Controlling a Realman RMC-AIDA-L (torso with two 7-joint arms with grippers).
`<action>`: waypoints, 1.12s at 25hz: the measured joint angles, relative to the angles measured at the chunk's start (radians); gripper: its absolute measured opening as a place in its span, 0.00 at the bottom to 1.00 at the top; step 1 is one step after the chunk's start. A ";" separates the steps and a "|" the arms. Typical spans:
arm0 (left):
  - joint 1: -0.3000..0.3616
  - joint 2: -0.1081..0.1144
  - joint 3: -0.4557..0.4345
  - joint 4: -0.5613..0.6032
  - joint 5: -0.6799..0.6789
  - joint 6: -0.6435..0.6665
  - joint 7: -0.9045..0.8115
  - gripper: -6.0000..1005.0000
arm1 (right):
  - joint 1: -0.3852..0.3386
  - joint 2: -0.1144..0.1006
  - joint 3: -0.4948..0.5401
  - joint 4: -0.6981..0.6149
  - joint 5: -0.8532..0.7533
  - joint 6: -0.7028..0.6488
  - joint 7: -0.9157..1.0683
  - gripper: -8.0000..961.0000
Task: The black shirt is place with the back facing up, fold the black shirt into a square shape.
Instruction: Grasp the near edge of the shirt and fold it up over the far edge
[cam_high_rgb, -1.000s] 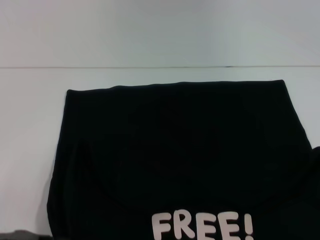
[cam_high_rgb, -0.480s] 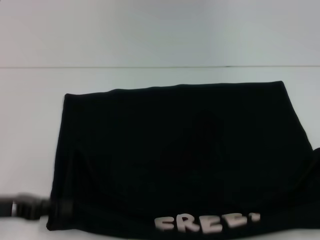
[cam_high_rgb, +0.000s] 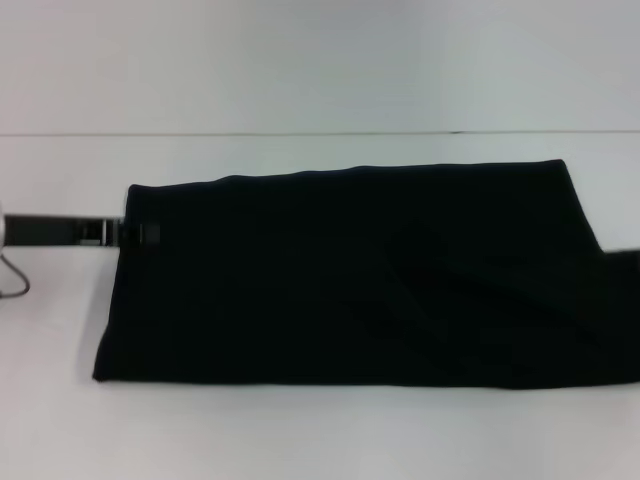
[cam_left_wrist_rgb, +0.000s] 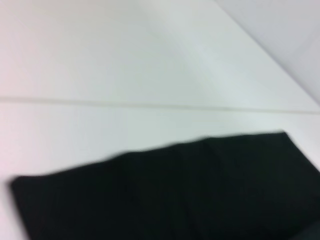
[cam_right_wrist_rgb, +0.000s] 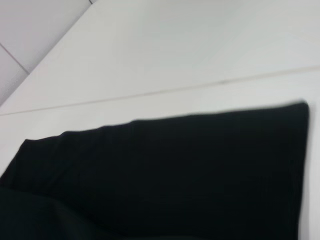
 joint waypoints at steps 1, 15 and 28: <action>-0.012 0.001 0.007 -0.010 0.000 -0.053 -0.010 0.02 | 0.021 -0.001 -0.012 0.019 0.000 0.040 0.005 0.04; -0.112 -0.011 0.031 -0.076 -0.012 -0.428 -0.036 0.03 | 0.271 0.019 -0.128 0.175 0.006 0.518 0.048 0.04; -0.143 -0.017 0.151 -0.109 -0.090 -0.587 -0.021 0.05 | 0.321 0.032 -0.129 0.208 0.034 0.654 0.049 0.04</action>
